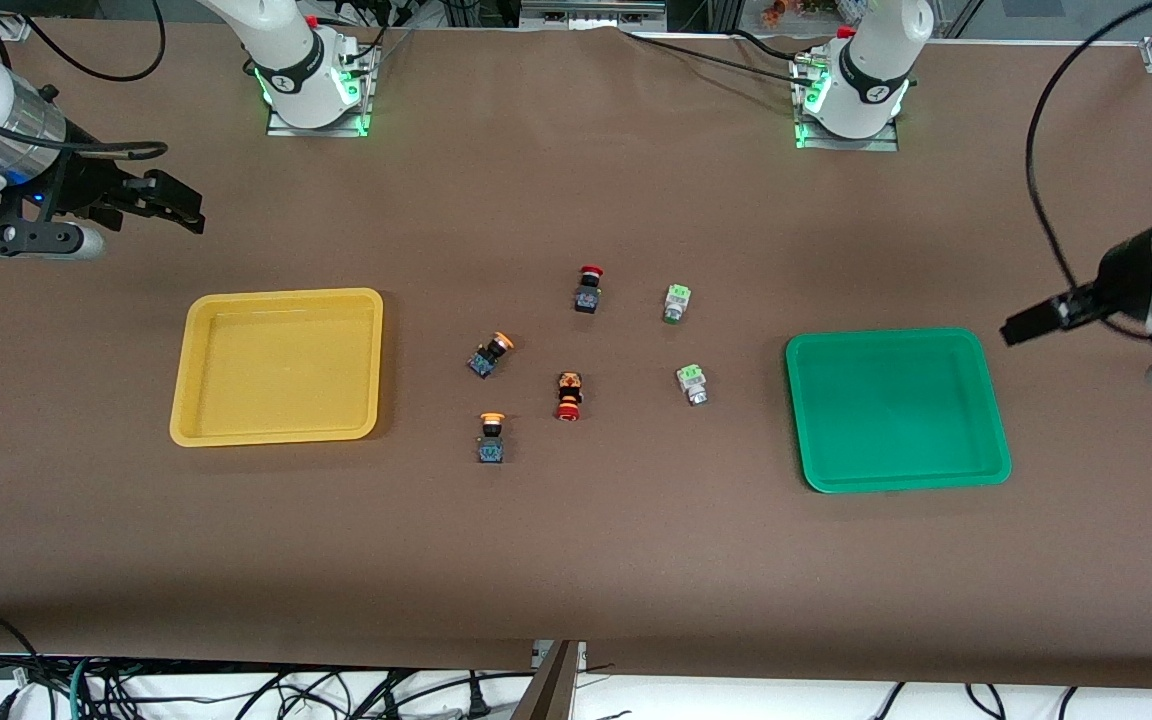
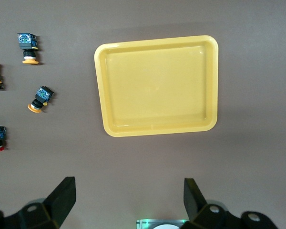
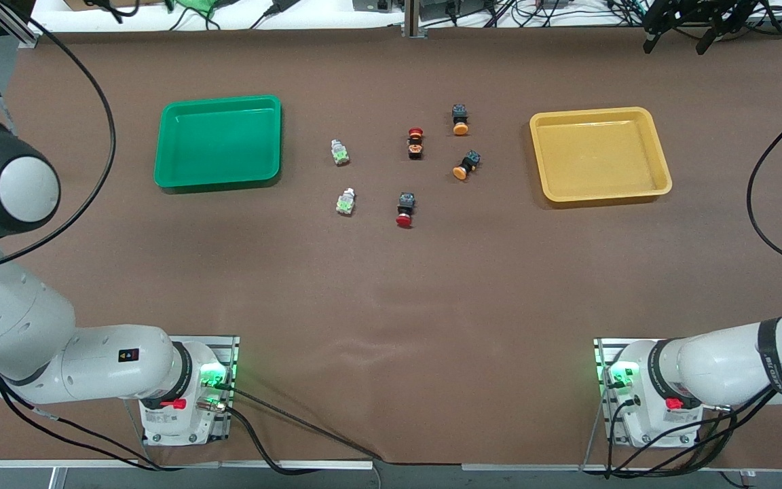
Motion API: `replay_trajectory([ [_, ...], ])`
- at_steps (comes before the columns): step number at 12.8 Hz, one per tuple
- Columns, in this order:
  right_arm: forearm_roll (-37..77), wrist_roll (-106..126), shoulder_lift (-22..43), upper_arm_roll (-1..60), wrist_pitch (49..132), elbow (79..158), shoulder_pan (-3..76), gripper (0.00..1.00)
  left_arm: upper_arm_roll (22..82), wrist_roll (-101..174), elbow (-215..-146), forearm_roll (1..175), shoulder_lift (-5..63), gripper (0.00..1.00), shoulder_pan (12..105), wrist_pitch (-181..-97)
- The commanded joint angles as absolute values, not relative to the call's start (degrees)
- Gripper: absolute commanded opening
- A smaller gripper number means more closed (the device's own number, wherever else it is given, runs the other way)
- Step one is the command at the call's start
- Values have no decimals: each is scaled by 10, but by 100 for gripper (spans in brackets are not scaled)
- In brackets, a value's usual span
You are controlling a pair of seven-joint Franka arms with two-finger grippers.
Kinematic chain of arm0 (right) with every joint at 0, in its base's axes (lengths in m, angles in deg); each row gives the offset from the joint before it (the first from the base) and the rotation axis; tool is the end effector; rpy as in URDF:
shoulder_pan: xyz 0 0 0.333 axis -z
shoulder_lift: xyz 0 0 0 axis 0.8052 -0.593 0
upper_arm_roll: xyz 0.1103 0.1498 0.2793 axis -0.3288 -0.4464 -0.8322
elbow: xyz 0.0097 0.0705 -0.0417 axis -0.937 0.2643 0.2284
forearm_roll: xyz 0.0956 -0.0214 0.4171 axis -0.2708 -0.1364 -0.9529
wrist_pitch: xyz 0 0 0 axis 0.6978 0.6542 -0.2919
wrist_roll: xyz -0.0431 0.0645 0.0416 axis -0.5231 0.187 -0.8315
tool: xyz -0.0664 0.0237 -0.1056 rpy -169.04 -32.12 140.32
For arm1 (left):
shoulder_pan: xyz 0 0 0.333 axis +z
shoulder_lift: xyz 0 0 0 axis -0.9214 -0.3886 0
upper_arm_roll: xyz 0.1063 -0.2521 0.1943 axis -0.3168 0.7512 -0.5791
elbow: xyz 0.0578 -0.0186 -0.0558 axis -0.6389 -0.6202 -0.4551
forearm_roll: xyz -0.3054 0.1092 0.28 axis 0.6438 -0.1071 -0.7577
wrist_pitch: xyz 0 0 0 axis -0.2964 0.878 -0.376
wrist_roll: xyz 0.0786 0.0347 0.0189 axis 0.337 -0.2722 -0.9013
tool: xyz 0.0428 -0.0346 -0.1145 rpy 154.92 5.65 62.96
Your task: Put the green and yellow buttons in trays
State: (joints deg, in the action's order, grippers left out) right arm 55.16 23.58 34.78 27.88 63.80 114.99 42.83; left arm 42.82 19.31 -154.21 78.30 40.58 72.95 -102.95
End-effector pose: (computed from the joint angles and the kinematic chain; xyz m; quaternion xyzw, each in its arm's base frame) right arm 0.5708 0.0761 0.5844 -0.9985 0.0133 0.0534 0.0076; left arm 0.6507 -0.0189 0.6082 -0.9823 -0.1804 0.0507 0.0025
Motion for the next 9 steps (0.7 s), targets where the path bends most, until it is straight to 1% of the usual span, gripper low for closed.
replay_trajectory([
  [1,562,233,343,272,628,1139,436,100,415,258,-1624,797,488,100,740,-1000],
  [2,564,222,341,272,634,1136,436,100,415,285,-1662,797,512,100,740,-1004],
  [3,564,222,337,272,628,1134,436,100,415,303,-1683,795,523,100,739,-1006],
  [5,563,232,317,268,638,1135,428,100,416,336,-1687,796,523,100,735,-1006],
  [6,555,232,291,266,656,1135,423,100,417,340,-1687,794,517,100,735,-1006],
  [9,546,279,200,265,782,1138,380,100,419,340,-1678,792,506,100,733,-1003],
])
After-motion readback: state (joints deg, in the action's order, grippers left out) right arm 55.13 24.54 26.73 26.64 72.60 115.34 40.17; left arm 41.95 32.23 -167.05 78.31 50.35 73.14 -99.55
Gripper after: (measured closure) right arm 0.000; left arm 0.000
